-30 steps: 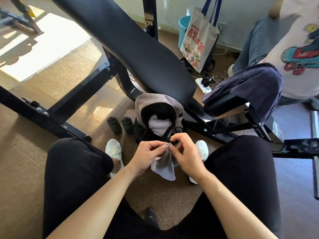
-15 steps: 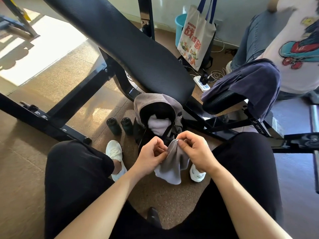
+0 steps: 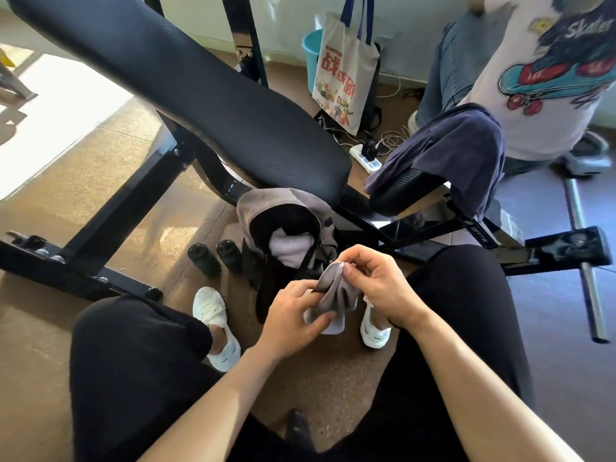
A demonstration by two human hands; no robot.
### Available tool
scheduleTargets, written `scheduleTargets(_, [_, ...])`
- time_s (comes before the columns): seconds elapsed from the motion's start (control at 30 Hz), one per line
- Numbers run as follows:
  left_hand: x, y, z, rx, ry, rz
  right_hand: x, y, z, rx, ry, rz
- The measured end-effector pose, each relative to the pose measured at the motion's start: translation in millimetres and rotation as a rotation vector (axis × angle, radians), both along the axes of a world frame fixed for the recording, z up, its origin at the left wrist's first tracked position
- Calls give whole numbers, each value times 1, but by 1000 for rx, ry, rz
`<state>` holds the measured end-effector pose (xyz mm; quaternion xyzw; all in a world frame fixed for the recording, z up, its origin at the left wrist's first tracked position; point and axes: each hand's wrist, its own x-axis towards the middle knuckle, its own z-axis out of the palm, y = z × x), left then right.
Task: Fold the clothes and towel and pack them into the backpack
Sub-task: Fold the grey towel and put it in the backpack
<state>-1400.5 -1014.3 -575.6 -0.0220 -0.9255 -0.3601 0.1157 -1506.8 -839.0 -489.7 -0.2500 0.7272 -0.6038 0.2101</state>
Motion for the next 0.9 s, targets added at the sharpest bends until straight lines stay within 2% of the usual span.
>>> scheduleTargets(0.23, [-1, -9, -19, -238, -186, -1, -9, 8, 3, -82, -67, -86])
scheduleTargets(0.4, [5, -19, -30, -353, -217, 44, -18, 9, 1, -102, -50, -310])
scheduleTargets(0.73, [5, -50, -8, -294, -313, 164, -41, 17, -11, -26, 66, -714])
scheduleTargets(0.9, [4, -74, 11, -276, -329, 176, -49, 17, -16, -17, 34, -793])
